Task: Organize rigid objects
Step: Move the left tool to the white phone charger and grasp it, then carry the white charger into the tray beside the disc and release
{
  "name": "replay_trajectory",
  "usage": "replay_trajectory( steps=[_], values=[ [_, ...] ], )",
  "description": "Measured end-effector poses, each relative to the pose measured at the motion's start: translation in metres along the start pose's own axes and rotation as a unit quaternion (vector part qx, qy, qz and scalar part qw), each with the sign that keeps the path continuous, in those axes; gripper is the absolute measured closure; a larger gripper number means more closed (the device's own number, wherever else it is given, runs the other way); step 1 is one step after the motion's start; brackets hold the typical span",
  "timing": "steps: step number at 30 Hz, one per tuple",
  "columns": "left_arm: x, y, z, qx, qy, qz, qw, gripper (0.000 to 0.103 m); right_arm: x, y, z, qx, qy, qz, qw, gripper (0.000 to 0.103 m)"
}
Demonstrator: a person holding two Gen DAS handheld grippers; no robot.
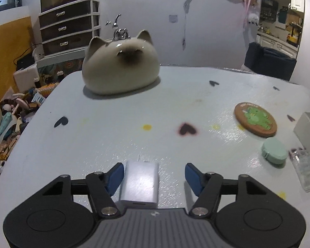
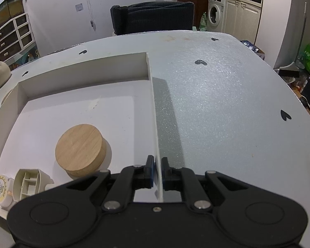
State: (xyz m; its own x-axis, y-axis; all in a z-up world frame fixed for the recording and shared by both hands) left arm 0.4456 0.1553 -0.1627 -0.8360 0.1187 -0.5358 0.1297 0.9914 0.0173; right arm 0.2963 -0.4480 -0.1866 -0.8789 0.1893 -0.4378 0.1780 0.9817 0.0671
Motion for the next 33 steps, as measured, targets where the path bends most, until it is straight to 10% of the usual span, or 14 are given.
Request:
replay_trajectory(
  steps=[7,20,33],
  values=[
    [0.005,0.004,0.005,-0.007,0.008,-0.008,0.9999,0.067,0.000,0.000,0.000,0.000,0.000,0.000,1.000,0.095],
    [-0.002,-0.023,-0.022,-0.014,-0.004,-0.016,0.9998,0.067,0.000,0.001,0.000,0.000,-0.001,-0.001,1.000,0.095],
    [-0.020,-0.147,-0.091,0.050,-0.063,0.024,0.9965,0.067,0.001,-0.001,-0.001,-0.003,-0.002,-0.001,1.000,0.096]
  ],
)
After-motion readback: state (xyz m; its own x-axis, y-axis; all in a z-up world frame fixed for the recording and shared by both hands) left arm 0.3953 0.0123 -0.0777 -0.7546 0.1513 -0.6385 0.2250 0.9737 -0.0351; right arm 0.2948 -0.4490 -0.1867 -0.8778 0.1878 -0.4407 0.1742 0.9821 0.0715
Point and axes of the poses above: each gripper's, at about its wrist camera, not at the fingertips, and z roughly the way its jaws point, y to its left, x to its underside, the point moved 8 cm from there along z, roughly the way its jaws point, and after that the axes turned 14 degrees about y, right-handed, at the moved point
